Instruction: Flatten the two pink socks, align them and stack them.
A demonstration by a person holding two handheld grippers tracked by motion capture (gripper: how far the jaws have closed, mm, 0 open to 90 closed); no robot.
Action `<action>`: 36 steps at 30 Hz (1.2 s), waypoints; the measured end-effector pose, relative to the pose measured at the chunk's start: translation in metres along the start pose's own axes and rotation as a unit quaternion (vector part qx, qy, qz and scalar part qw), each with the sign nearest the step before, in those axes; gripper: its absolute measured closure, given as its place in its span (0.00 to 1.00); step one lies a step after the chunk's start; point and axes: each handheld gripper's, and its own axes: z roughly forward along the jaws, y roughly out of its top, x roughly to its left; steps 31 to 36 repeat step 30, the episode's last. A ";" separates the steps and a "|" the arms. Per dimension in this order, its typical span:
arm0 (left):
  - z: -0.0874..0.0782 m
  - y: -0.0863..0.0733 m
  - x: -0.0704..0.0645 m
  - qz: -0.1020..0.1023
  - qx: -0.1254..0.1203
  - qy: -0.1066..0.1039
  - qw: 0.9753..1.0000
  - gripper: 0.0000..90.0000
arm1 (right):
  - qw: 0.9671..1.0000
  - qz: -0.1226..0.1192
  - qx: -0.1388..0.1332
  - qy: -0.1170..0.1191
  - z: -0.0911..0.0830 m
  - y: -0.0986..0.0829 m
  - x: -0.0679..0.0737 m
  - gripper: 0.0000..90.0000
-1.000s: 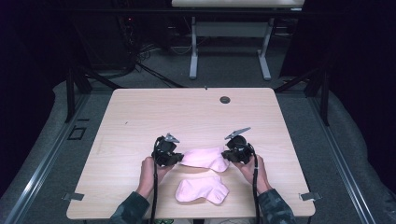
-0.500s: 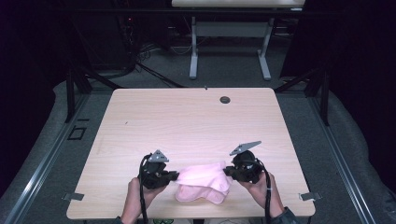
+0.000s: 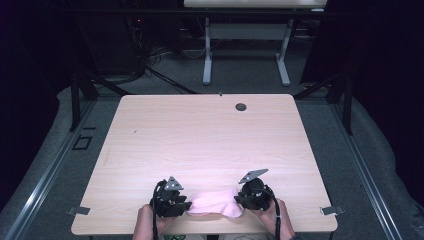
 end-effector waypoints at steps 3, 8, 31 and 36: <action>-0.010 -0.002 0.005 -0.007 -0.025 0.018 1.000 0.37 | 1.000 0.010 -0.027 -0.003 -0.009 -0.004 -0.003 0.56; -0.025 -0.013 0.022 -0.028 -0.050 0.057 0.997 0.17 | 0.996 0.039 -0.073 -0.027 -0.025 -0.016 -0.020 0.26; -0.020 -0.064 0.090 -0.103 -0.073 0.187 0.974 0.00 | 0.975 0.112 -0.097 -0.164 -0.025 -0.083 -0.093 0.00; -0.020 -0.064 0.090 -0.103 -0.073 0.187 0.974 0.00 | 0.975 0.112 -0.097 -0.164 -0.025 -0.083 -0.093 0.00</action>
